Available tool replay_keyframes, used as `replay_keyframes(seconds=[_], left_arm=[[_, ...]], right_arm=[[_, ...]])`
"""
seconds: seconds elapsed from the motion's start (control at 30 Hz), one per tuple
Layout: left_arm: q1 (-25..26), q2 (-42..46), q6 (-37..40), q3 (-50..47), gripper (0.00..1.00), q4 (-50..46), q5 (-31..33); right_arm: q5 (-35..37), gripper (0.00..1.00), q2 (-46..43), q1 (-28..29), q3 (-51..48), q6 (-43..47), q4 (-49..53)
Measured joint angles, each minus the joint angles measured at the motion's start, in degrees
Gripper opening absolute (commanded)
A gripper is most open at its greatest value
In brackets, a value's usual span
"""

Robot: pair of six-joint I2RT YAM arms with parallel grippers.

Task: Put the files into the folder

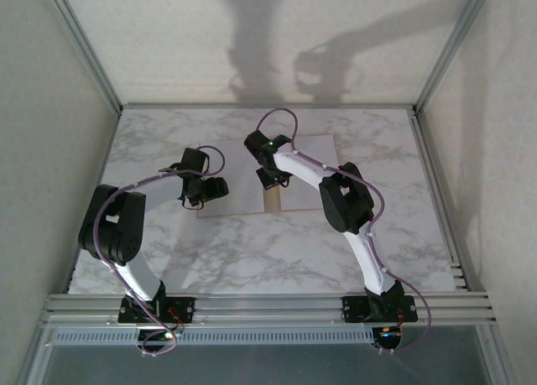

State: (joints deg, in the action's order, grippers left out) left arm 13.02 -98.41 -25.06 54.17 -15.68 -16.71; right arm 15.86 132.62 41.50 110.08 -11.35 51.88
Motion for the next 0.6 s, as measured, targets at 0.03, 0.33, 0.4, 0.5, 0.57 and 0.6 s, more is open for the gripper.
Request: replay_keyframes(seconds=[0.03,0.33,0.4,0.5,0.57,0.6], left_arm=[[0.0,0.0,0.0,0.0,0.71,0.0,0.0],[0.0,0.0,0.0,0.0,0.71,0.0,0.0],[0.0,0.0,0.0,0.0,0.71,0.0,0.0],[0.0,0.0,0.0,0.0,0.71,0.0,0.0],[0.0,0.0,0.0,0.0,0.71,0.0,0.0],[0.0,0.0,0.0,0.0,0.71,0.0,0.0]], right_arm=[[0.0,0.00,0.0,0.0,0.0,0.0,0.0],[0.2,0.00,0.7,-0.1,3.7,0.3,3.5],[0.2,0.00,1.0,-0.2,4.9,0.3,4.6],[0.2,0.00,1.1,-0.3,5.9,0.9,5.6],[0.2,0.00,1.1,-0.4,6.2,1.2,5.9],[0.2,0.00,1.1,-0.4,6.2,1.4,5.9]])
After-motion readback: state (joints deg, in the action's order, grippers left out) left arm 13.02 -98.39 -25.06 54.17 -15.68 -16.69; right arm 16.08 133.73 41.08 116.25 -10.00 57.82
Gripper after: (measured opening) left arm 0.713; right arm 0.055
